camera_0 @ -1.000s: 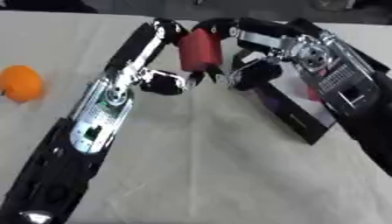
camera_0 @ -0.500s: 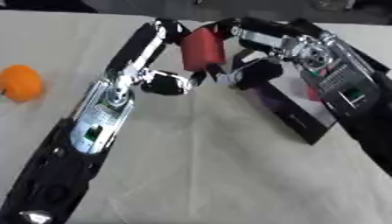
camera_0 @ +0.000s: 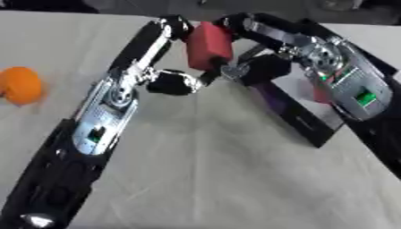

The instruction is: Pick up the objects with one hand, pass them to the other hand, and then place them into the box on the other side of the table.

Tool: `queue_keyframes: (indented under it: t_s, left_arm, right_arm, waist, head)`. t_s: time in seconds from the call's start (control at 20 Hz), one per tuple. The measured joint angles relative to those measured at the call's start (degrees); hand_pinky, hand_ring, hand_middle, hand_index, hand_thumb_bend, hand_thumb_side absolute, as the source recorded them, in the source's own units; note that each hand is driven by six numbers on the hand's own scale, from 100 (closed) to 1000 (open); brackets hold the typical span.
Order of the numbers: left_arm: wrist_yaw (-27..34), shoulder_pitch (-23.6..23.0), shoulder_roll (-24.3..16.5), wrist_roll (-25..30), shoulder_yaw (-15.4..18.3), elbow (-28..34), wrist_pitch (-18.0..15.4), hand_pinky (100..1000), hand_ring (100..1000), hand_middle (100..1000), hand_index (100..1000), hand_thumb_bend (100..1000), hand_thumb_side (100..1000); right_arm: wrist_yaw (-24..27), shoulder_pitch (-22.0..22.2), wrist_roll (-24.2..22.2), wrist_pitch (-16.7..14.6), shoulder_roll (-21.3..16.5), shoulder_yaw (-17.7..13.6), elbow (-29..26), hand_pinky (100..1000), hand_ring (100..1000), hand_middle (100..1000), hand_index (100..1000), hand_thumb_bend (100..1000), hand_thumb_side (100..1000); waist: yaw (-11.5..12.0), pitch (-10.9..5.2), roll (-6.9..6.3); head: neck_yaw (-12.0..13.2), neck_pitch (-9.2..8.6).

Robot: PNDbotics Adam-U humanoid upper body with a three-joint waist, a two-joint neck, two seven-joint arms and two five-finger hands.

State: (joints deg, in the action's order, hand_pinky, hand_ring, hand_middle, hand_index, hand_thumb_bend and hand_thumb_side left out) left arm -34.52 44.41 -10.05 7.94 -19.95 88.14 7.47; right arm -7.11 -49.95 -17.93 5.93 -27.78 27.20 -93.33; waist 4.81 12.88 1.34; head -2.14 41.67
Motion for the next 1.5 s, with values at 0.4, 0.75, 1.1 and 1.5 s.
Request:
queue_keyframes:
  t_s: [0.4,0.75,1.1,1.5]
  left_arm:
    - [-3.39,-0.69,-0.26,-2.32,0.17,-0.33,4.53,831,770,741,876,883,509]
    - [-3.53,-1.72,-1.60,-4.30,0.81,-0.34,6.70,828,766,736,871,869,497]
    - [-3.28,-3.24,-3.59,-5.00,1.07,-0.34,7.22,829,765,733,869,860,498]
    - [-2.99,-4.05,-4.58,-5.49,1.11,-0.34,7.26,829,765,732,867,856,495]
  right_arm:
    - [0.88,0.27,0.26,0.88,-1.41,-1.42,-1.68,870,762,662,659,100,335]
    - [1.66,1.66,1.52,1.87,-3.33,-3.33,-2.74,868,761,662,660,100,343]
    - [1.75,5.26,4.53,2.37,-6.09,-6.40,-3.03,867,762,664,664,100,350]
    - [0.51,9.56,8.36,2.55,-8.38,-9.84,-2.18,866,761,670,670,100,327]
  waist:
    - [-0.11,0.00,0.00]
    - [-0.63,0.00,0.00]
    - [-1.72,0.00,0.00]
    - [-2.33,-0.02,-0.02]
  head:
    - [-0.05,0.00]
    - [-0.53,0.01]
    - [-1.54,0.01]
    - [-2.38,0.01]
